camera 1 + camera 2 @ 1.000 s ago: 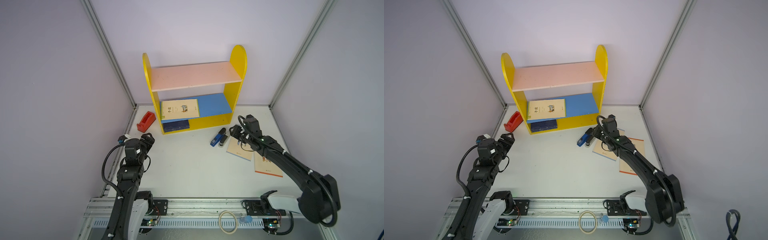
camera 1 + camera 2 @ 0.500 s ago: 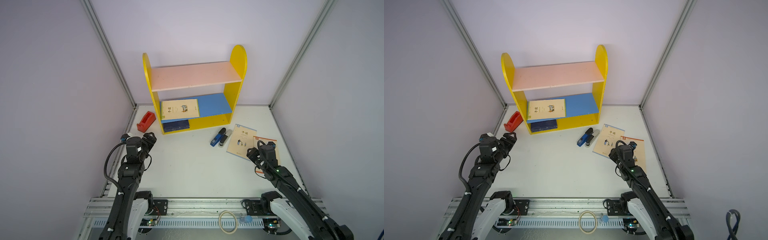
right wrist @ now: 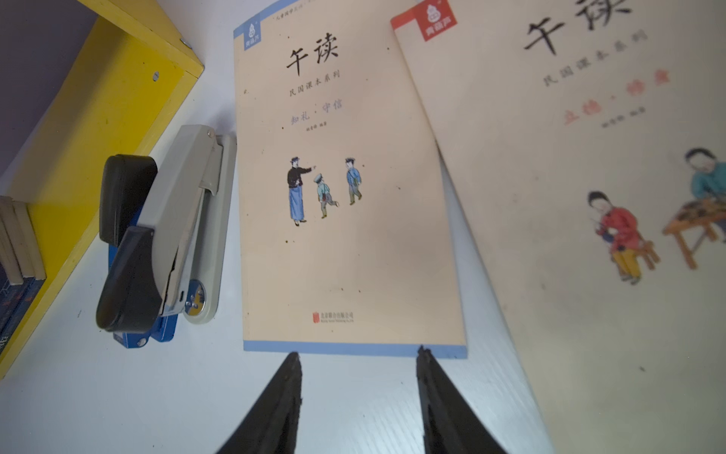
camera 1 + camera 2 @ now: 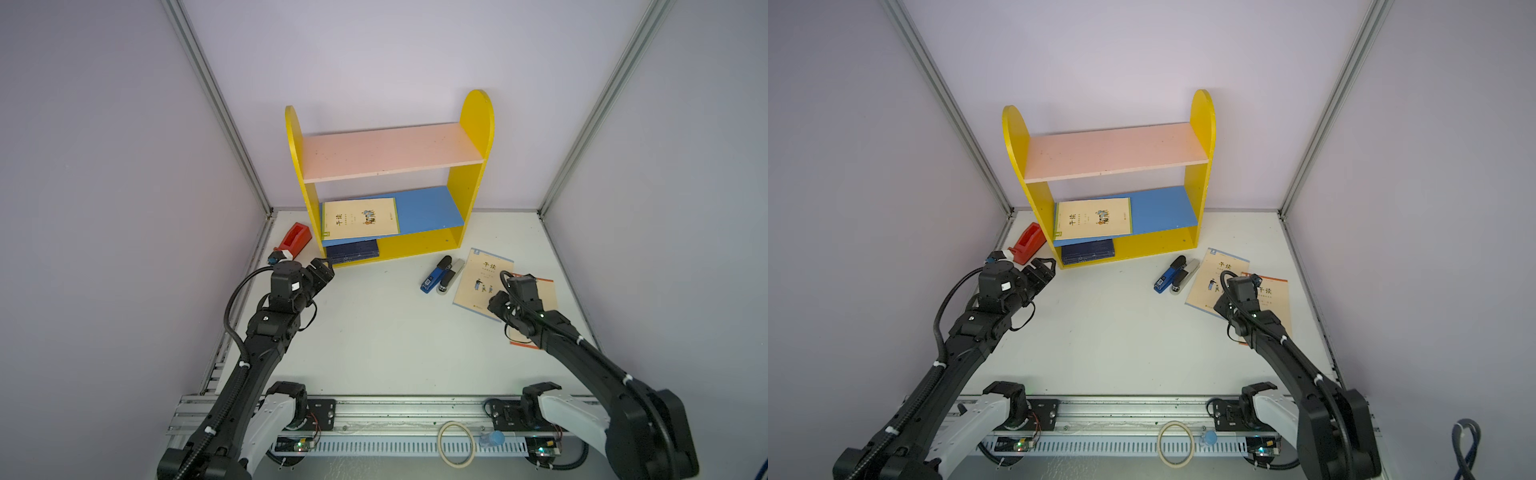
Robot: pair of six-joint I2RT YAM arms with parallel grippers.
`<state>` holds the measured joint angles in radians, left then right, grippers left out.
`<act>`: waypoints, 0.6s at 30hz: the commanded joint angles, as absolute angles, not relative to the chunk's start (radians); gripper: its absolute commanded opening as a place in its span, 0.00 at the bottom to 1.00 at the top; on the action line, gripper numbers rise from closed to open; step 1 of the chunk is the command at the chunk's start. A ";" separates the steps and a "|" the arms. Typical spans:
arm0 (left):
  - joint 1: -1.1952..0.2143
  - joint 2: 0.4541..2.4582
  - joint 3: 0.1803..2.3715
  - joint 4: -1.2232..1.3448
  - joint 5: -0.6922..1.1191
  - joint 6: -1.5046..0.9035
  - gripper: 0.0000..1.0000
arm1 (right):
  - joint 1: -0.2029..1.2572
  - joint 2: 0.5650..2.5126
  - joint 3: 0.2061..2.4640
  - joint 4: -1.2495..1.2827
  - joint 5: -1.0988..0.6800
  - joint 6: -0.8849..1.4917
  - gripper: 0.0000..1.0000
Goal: Stacking books/files
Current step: Move the book to the center of the table.
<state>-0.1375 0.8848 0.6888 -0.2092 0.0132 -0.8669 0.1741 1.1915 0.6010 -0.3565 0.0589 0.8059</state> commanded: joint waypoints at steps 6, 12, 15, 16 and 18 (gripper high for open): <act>-0.200 0.910 0.717 -0.184 -0.051 -0.812 0.86 | 0.174 1.529 0.790 -0.314 0.057 0.790 0.43; -0.237 0.931 0.733 -0.186 -0.069 -0.796 0.86 | 0.196 1.628 0.812 -0.310 0.023 0.782 0.38; -0.243 0.936 0.738 -0.189 -0.071 -0.793 0.86 | 0.228 1.600 0.787 -0.322 0.041 0.793 0.38; -0.245 0.937 0.739 -0.191 -0.071 -0.793 0.86 | 0.245 1.590 0.772 -0.324 0.043 0.800 0.38; -0.247 0.934 0.741 -0.194 -0.071 -0.793 0.86 | 0.275 1.585 0.750 -0.326 0.032 0.808 0.38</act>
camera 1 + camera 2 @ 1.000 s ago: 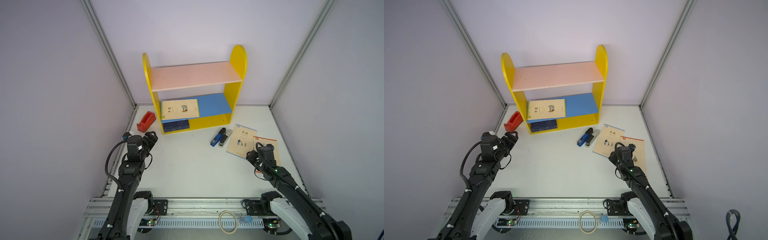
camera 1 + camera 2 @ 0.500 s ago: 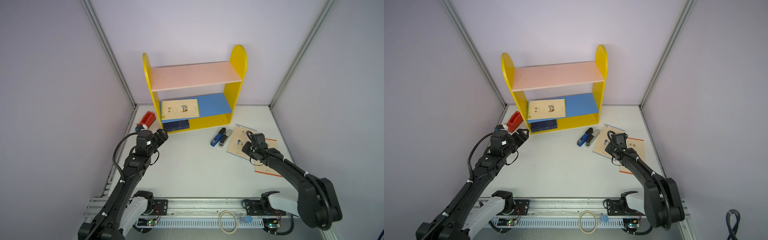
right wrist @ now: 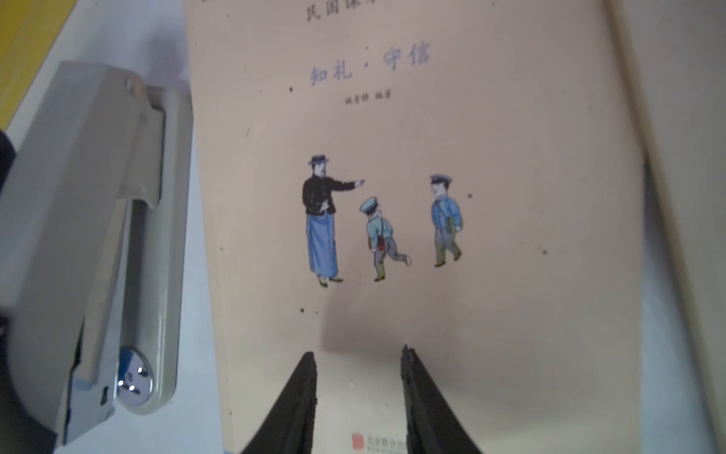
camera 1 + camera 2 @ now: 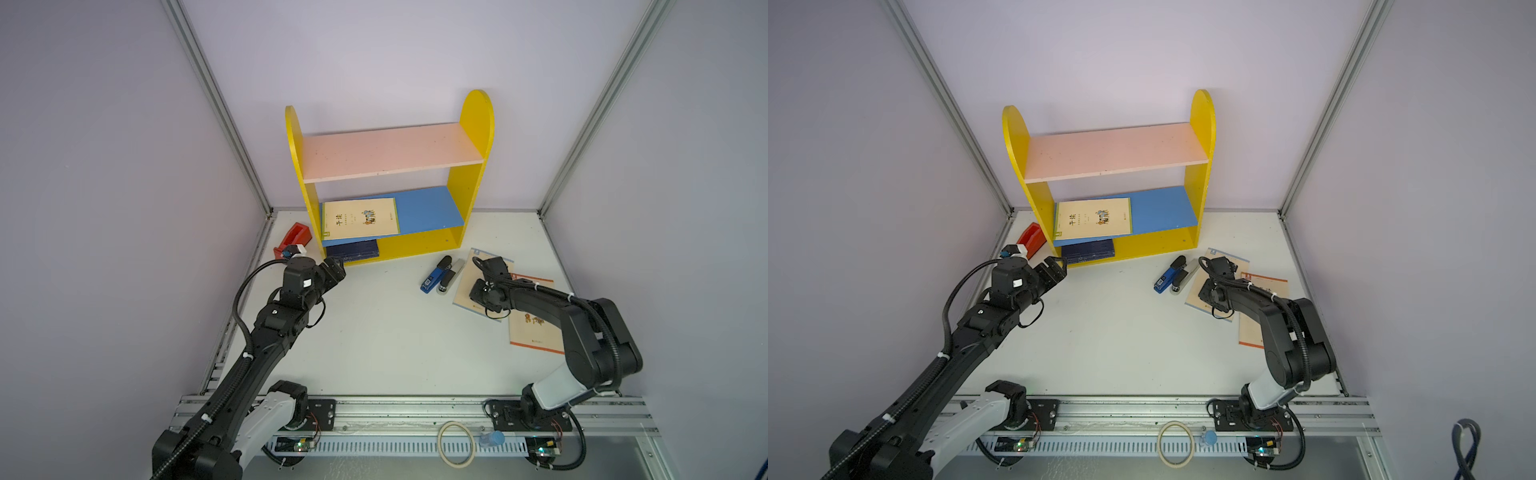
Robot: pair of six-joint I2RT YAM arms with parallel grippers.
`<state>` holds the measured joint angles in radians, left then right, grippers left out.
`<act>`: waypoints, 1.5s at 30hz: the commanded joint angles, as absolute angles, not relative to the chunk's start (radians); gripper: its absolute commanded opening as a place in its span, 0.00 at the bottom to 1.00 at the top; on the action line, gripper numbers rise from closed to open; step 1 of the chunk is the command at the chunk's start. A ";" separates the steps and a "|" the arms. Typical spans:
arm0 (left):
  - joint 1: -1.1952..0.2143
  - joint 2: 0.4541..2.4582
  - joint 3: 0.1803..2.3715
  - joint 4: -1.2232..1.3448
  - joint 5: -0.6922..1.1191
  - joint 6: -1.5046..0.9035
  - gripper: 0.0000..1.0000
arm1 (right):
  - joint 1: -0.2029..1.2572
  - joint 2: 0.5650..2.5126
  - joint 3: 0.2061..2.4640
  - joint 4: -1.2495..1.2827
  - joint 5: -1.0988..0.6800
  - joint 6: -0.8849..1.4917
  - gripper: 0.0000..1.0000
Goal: Stacking books/files
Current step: Move the book to the center of the table.
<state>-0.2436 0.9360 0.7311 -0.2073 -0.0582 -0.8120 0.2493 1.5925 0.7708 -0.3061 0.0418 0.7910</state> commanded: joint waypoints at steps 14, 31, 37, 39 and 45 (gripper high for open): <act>-0.254 0.931 0.746 -0.199 -0.059 -0.799 0.86 | 0.572 1.435 0.488 -0.285 0.039 1.010 0.31; -0.357 1.135 0.843 -0.234 0.014 -0.825 0.86 | 1.066 1.472 0.442 -0.169 0.073 1.319 0.30; -0.440 1.317 0.957 -0.325 0.029 -0.834 0.82 | 1.224 1.545 0.543 -0.204 0.127 1.367 0.26; -0.475 1.373 0.991 -0.356 0.045 -0.828 0.81 | 1.228 1.515 0.543 -0.205 0.135 1.361 0.26; -0.563 1.483 1.073 -0.458 0.130 -0.759 0.79 | 1.227 1.251 0.570 -0.368 0.278 1.289 0.44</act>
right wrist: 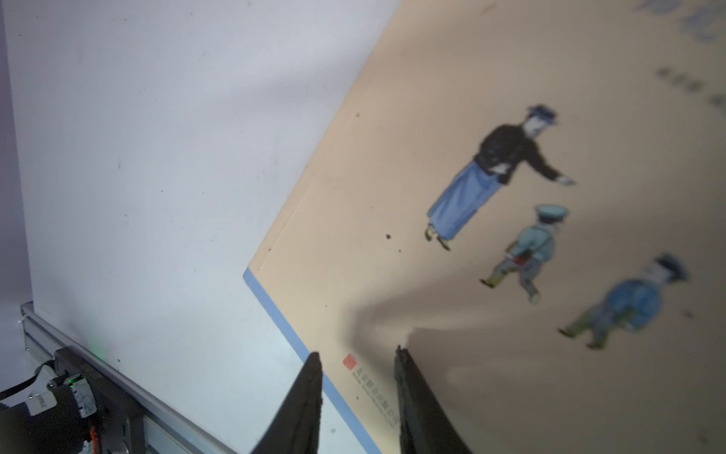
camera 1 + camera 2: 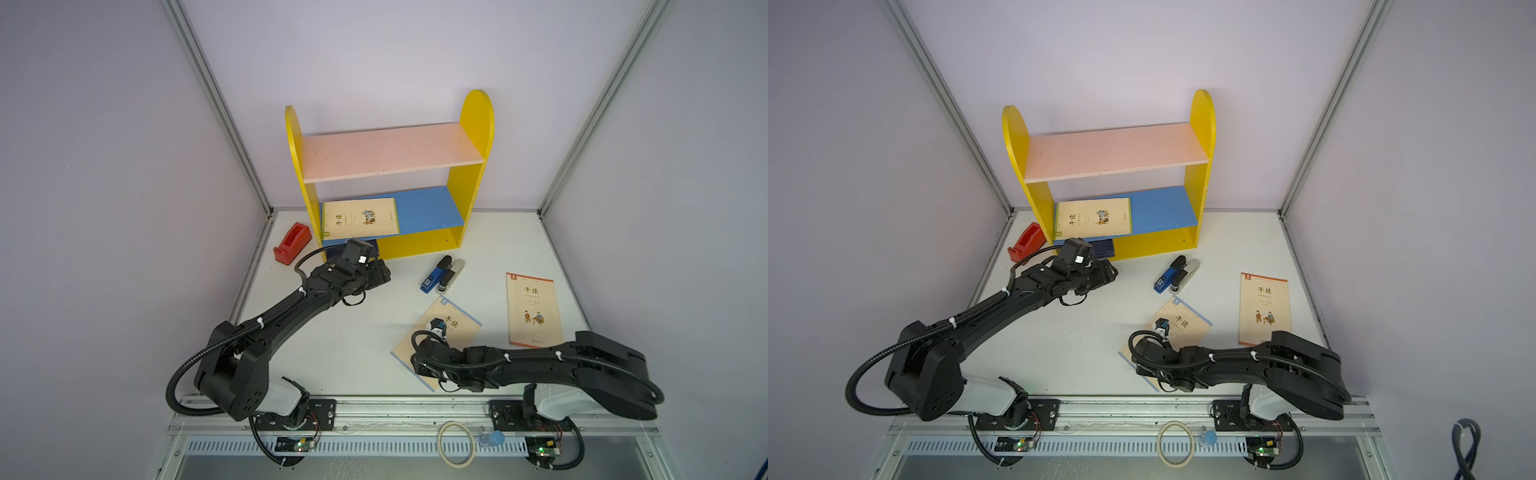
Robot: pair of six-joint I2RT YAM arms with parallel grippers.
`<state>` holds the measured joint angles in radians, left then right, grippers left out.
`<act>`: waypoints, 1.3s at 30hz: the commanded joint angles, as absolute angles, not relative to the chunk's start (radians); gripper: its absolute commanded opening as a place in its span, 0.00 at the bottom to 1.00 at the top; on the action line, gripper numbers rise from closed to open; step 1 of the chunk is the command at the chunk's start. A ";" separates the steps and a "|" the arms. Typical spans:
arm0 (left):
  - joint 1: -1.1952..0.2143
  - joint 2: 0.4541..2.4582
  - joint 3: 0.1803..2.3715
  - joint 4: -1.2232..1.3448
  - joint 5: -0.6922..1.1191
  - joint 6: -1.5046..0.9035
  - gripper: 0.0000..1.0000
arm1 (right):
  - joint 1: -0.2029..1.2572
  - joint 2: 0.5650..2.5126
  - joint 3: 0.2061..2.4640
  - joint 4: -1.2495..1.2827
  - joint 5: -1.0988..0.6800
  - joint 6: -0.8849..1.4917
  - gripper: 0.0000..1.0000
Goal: Stacking books/files
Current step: Move the book to the center of the table, then pick up the book at the center of the table.
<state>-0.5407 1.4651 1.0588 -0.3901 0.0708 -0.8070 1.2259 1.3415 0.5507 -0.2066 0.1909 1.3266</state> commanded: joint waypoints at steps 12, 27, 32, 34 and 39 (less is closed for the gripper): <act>-0.746 1.572 1.080 -0.455 0.124 -0.682 0.81 | 1.013 0.772 0.435 -0.597 0.280 1.238 0.57; -0.822 1.792 1.163 -0.473 0.093 -0.643 0.81 | 0.815 0.811 0.247 -0.390 0.149 1.218 0.62; -0.834 1.864 1.202 -0.460 0.112 -0.631 0.81 | 0.805 0.914 0.224 -0.278 0.114 1.221 0.63; -0.836 1.888 1.215 -0.459 0.116 -0.627 0.80 | 0.805 0.959 0.220 -0.235 0.099 1.221 0.63; -0.838 1.926 1.232 -0.450 0.144 -0.621 0.81 | 0.804 1.046 0.224 -0.154 0.079 1.221 0.62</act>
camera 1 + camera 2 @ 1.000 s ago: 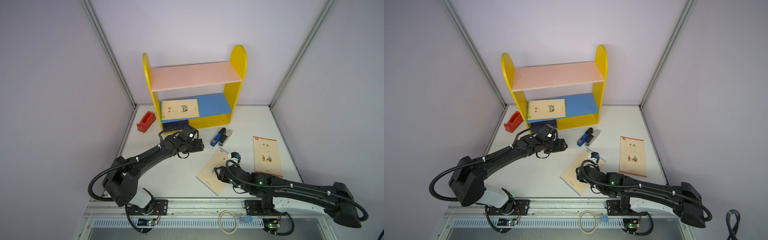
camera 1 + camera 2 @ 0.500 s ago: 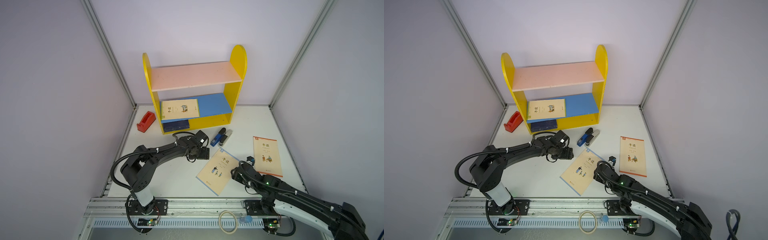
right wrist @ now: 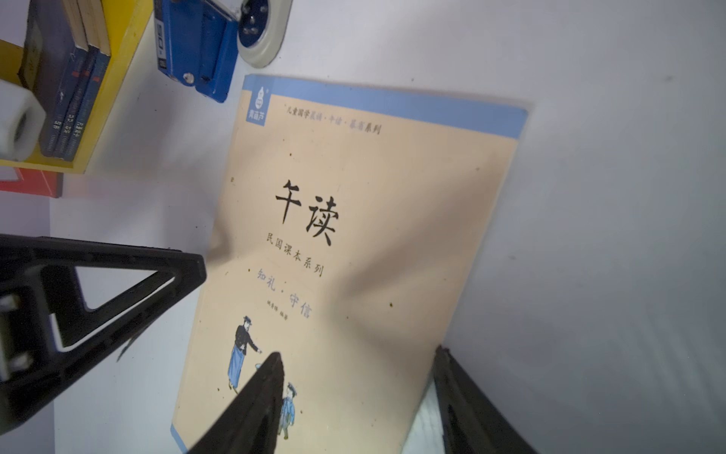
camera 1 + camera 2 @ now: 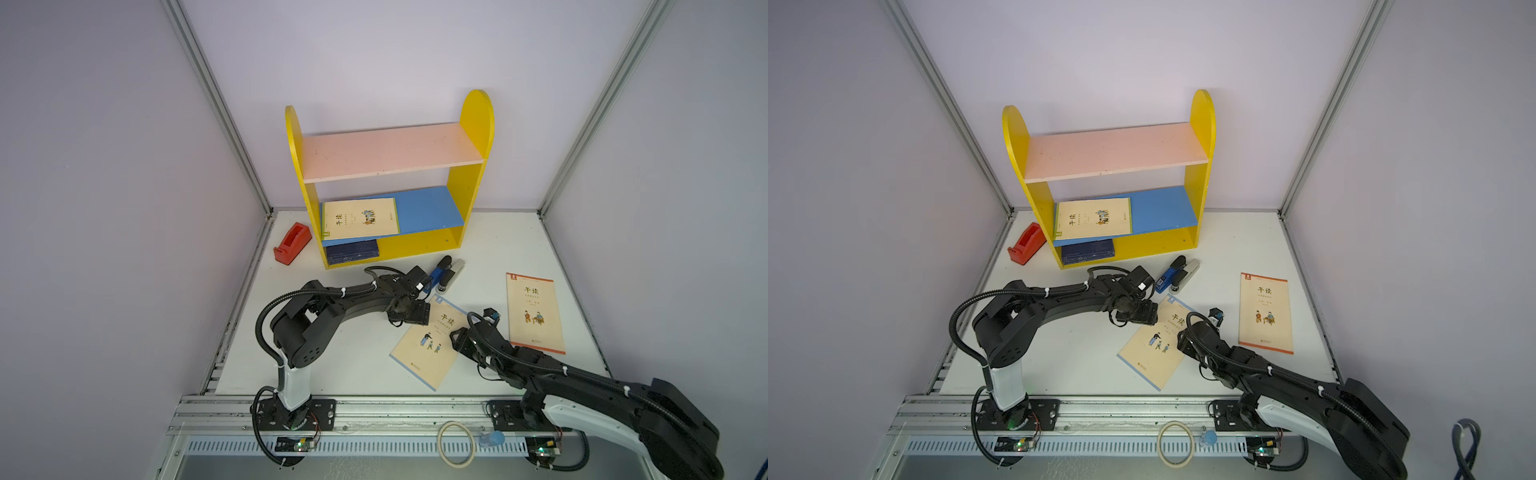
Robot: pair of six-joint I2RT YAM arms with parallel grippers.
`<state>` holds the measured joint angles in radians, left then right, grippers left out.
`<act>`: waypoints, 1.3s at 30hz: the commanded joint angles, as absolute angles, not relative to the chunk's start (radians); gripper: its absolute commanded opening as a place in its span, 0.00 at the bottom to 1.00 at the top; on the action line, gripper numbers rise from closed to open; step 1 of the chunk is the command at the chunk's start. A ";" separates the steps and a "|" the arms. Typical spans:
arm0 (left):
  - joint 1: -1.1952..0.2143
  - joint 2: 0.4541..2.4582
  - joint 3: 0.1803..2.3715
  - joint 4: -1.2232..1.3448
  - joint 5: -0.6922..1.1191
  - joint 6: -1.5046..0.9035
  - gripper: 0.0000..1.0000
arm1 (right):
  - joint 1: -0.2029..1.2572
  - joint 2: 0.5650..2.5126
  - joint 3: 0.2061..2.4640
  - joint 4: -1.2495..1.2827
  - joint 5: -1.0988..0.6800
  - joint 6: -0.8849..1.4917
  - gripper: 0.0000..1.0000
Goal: Stacking books/files
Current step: Pick up the book at the center of the table.
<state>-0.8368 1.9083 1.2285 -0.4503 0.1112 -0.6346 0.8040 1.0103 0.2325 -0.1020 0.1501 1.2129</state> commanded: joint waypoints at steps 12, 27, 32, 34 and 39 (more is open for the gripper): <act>-0.836 1.900 1.179 -0.316 0.327 -0.654 0.81 | 0.804 1.159 0.235 -0.058 0.052 1.215 0.56; -0.795 1.737 1.035 -0.141 0.439 -0.733 0.81 | 0.805 1.262 0.263 -0.055 0.083 1.196 0.45; -0.785 1.709 0.993 -0.055 0.483 -0.749 0.81 | 0.805 1.292 0.265 -0.036 0.076 1.191 0.44; -0.784 1.699 0.976 -0.013 0.505 -0.762 0.80 | 0.806 1.313 0.271 -0.030 0.072 1.187 0.43; -0.776 1.654 0.931 0.046 0.514 -0.783 0.81 | 0.805 1.375 0.284 -0.001 0.062 1.182 0.41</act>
<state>-0.7765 1.6783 0.9417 -0.1242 0.3878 -0.7612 0.8021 1.3334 0.2962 0.2070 0.1867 1.1786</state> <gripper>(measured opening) 0.807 0.416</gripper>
